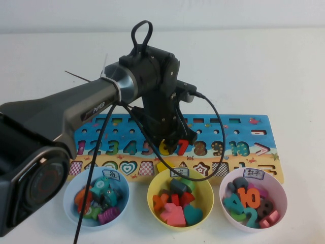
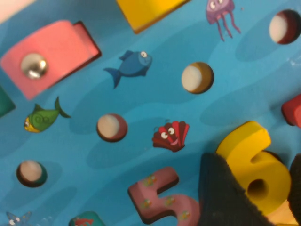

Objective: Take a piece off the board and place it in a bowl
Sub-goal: Pick up the "number 6"

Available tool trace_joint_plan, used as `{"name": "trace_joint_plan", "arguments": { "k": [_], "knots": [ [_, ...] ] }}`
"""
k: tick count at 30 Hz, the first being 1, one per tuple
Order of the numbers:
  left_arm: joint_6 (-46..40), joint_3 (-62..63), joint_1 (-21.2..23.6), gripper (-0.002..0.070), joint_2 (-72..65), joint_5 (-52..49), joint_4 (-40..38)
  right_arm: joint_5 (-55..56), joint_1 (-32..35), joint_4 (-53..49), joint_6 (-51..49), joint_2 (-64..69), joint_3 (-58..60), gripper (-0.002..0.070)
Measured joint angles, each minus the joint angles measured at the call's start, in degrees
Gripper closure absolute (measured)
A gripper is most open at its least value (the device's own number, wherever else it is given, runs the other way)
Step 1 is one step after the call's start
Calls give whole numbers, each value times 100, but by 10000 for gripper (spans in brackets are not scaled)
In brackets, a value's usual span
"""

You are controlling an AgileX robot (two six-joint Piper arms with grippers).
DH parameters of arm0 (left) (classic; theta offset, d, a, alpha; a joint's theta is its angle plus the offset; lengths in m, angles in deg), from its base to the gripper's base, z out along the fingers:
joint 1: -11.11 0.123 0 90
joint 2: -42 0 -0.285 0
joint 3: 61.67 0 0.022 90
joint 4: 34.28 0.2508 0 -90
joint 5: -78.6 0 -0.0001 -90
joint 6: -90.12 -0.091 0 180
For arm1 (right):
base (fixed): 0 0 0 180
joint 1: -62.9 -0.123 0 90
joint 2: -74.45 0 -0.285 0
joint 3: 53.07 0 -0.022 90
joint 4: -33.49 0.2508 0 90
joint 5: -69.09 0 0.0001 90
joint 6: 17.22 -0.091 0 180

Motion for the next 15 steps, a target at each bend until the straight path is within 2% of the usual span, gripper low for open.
{"name": "trace_joint_plan", "arguments": {
  "k": [15],
  "knots": [
    [0, 0, 31, 421, 0, 0, -97, 0, 0, 0, 0, 0, 0, 694]
  ]
}}
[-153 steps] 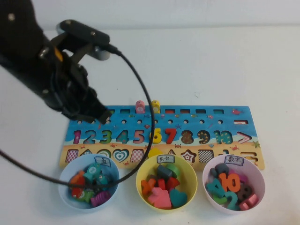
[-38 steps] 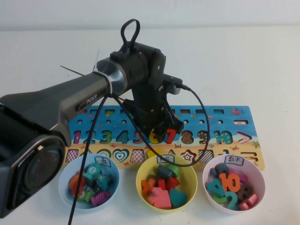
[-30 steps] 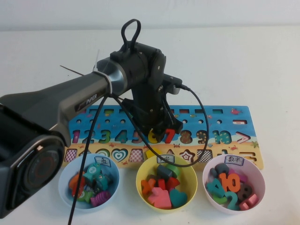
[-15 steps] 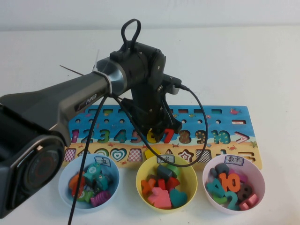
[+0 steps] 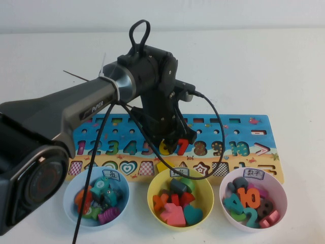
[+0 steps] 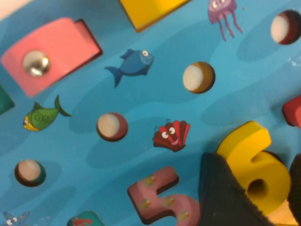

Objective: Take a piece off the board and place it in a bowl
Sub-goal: Pick up the "number 6"

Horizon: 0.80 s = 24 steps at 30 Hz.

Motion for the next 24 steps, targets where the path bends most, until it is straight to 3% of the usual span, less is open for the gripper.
{"name": "trace_joint_plan", "arguments": {
  "k": [24],
  "knots": [
    [0, 0, 301, 422, 0, 0, -422, 0, 0, 0, 0, 0, 0, 694]
  ]
}}
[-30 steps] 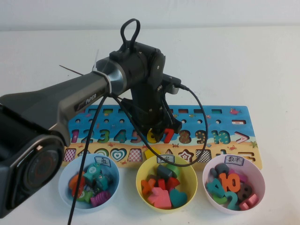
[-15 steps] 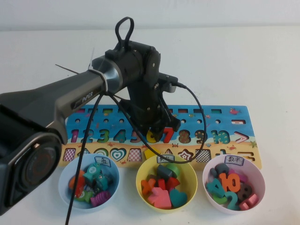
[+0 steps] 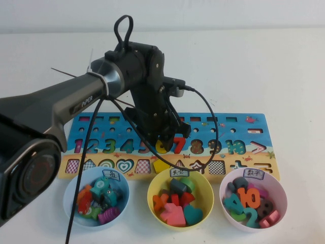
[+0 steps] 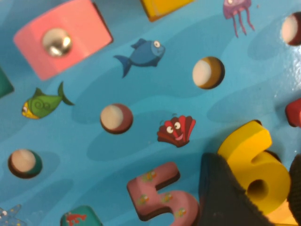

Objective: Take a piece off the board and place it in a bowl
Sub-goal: Pick up the "number 6"

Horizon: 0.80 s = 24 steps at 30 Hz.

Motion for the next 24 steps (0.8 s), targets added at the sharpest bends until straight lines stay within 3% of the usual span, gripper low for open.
{"name": "trace_joint_plan", "arguments": {
  "k": [24],
  "knots": [
    [-205, 0, -109, 423, 0, -48, 272, 0, 0, 0, 0, 0, 0, 694]
  ]
}}
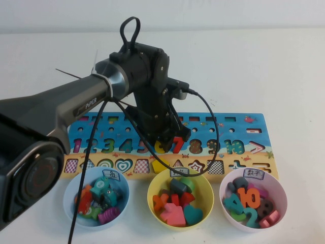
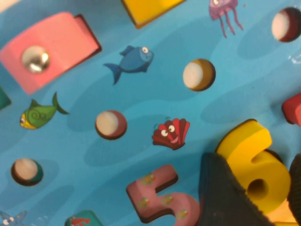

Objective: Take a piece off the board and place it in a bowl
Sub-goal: Pick up the "number 6"

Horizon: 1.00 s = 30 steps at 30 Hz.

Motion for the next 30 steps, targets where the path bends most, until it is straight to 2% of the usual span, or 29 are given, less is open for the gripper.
{"name": "trace_joint_plan", "arguments": {
  "k": [16, 30],
  "knots": [
    [-47, 0, 168, 423, 0, 0, -349, 0, 0, 0, 0, 0, 0, 694],
    [-58, 0, 3, 423, 5, -21, 13, 0, 0, 0, 0, 0, 0, 694]
  ]
}}
